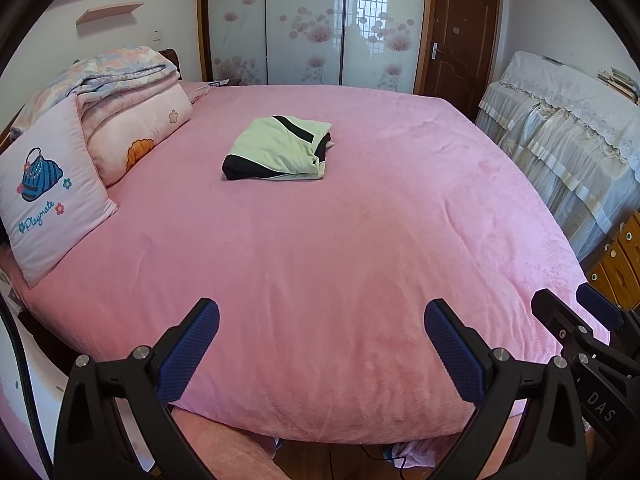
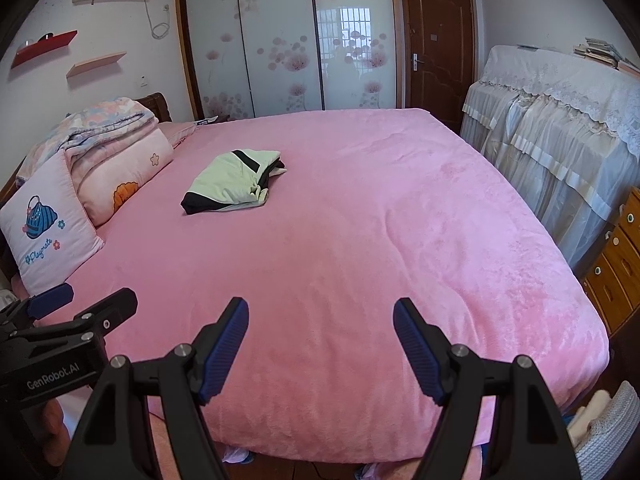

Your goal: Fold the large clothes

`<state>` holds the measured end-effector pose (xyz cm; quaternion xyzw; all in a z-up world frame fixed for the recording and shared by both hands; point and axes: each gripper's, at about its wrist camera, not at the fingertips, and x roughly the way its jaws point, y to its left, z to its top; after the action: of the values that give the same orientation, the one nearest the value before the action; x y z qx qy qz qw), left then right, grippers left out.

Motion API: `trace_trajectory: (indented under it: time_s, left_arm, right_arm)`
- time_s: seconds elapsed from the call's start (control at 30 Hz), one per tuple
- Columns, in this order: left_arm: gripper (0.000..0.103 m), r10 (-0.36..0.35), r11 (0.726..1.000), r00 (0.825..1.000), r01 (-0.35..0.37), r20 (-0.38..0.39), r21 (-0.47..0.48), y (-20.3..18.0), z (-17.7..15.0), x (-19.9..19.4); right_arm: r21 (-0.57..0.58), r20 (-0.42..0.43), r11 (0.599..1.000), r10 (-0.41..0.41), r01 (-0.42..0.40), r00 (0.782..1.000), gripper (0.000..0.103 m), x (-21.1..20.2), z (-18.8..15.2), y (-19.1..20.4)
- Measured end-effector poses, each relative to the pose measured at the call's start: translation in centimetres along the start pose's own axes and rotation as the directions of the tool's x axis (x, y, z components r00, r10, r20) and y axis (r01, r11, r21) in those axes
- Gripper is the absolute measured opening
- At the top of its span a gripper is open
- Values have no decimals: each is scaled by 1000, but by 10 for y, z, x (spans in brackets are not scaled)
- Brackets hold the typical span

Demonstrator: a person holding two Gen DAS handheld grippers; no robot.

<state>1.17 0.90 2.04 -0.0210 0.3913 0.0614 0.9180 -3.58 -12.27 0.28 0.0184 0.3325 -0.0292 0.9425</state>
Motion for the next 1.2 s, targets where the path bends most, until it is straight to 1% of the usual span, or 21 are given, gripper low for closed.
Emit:
trace_trajectory:
  time_s: [0.23, 0.5, 0.67, 0.73, 0.9, 1.2]
  left_arm:
    - [102, -6, 1000, 1000, 6, -4, 11, 1, -1, 4]
    - [102, -17, 999, 1000, 18, -18, 32, -5, -3, 10]
    - [102, -22, 999, 999, 23, -23, 33, -7, -3, 11]
    - [102, -23, 999, 999, 23, -26, 31, -8, -4, 12]
    - [102, -20, 999, 999, 21, -28, 30, -8, -4, 12]
    - [102, -17, 999, 999, 18, -35, 30, -6, -3, 13]
  right_arm:
    - [0, -6, 1000, 9, -9, 1000, 75, 6, -3, 1]
    - [-1, 10, 1000, 14, -14, 1000, 75, 6, -2, -2]
    - [20, 16, 999, 34, -35, 999, 75, 7, -2, -8]
    - [24, 13, 999, 34, -35, 999, 77, 7, -2, -10]
    - [30, 26, 999, 28, -29, 999, 84, 5, -1, -12]
    - [25, 27, 999, 29, -29, 999, 84, 2, -3, -13]
